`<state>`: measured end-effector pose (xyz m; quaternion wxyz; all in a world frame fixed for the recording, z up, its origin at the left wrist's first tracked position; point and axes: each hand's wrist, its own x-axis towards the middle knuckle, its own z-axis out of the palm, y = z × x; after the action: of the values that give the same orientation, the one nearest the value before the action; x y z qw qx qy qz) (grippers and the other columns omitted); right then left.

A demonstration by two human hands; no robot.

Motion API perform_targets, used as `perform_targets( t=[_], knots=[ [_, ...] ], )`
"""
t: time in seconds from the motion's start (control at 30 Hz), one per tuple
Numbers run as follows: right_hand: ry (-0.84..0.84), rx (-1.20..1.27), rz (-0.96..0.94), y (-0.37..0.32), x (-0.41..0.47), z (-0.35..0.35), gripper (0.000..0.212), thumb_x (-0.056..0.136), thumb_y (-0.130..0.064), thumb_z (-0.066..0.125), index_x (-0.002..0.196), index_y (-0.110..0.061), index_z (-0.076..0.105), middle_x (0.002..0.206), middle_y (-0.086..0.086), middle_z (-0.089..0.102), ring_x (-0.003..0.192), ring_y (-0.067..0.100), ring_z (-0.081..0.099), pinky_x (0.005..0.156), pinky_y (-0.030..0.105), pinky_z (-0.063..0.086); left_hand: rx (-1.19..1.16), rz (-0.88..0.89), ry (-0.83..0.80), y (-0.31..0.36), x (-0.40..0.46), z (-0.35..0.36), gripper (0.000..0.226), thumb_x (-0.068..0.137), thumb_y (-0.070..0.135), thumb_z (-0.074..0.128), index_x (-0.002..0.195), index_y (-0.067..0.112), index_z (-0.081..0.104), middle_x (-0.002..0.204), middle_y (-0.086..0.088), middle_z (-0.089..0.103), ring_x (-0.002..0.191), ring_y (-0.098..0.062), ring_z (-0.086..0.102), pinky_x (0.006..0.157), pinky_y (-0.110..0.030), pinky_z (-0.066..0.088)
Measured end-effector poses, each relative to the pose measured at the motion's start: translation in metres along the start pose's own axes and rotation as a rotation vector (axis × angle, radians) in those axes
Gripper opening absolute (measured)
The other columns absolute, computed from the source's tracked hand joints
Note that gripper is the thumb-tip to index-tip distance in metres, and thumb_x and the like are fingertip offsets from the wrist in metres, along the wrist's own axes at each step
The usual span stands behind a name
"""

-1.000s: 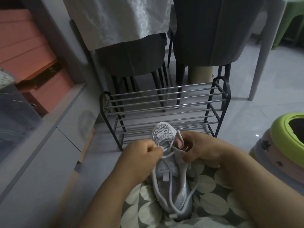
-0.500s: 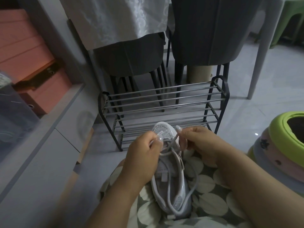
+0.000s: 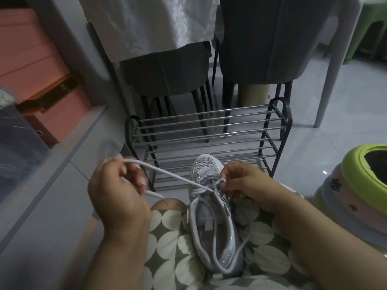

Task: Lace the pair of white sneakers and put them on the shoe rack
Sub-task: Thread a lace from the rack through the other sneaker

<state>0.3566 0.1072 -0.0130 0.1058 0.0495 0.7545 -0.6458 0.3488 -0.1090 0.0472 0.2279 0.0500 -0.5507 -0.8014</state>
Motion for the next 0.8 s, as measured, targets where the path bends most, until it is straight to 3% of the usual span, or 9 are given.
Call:
perform_targets(
  t=[0.3,0.4,0.53,0.8],
  knots=[
    [-0.060,-0.057,-0.029,-0.001,-0.002,-0.002,0.015,0.081,0.009,0.058,0.077,-0.006,0.059,0.064,0.008,0.053,0.052,0.012,0.050,0.052,0.024,0.039,-0.091,-0.014,0.087,0.007,0.007,-0.012,0.032,0.089,0.010,0.039,0.058,0.017,0.034,0.049,0.004,0.044,0.037,-0.013,0.035,0.042,-0.021,0.028],
    [-0.029,-0.140,-0.039,0.000,-0.002,-0.002,0.009,0.081,0.004,0.061,0.079,-0.005,0.059,0.067,0.008,0.055,0.053,0.009,0.052,0.053,0.022,0.043,-0.090,-0.124,0.009,0.005,0.005,-0.010,0.035,0.094,0.012,0.037,0.059,0.018,0.034,0.044,0.005,0.036,0.032,-0.010,0.026,0.038,-0.018,0.026],
    [0.155,-0.208,-0.142,-0.002,0.002,-0.004,0.009,0.077,-0.004,0.067,0.074,-0.009,0.060,0.067,0.004,0.058,0.062,0.017,0.053,0.064,0.035,0.044,-0.218,-0.294,-0.079,0.010,0.007,-0.009,0.035,0.097,0.020,0.036,0.062,0.020,0.035,0.043,0.008,0.026,0.033,-0.007,0.019,0.032,-0.020,0.018],
    [0.209,-0.141,-0.210,-0.013,-0.002,0.003,0.018,0.083,-0.008,0.067,0.068,-0.012,0.059,0.059,-0.001,0.054,0.058,0.013,0.049,0.062,0.032,0.041,-0.432,-0.295,-0.169,0.028,0.014,-0.012,0.036,0.099,0.027,0.032,0.066,0.022,0.043,0.049,0.010,0.027,0.036,-0.006,0.020,0.037,-0.018,0.022]
  ],
)
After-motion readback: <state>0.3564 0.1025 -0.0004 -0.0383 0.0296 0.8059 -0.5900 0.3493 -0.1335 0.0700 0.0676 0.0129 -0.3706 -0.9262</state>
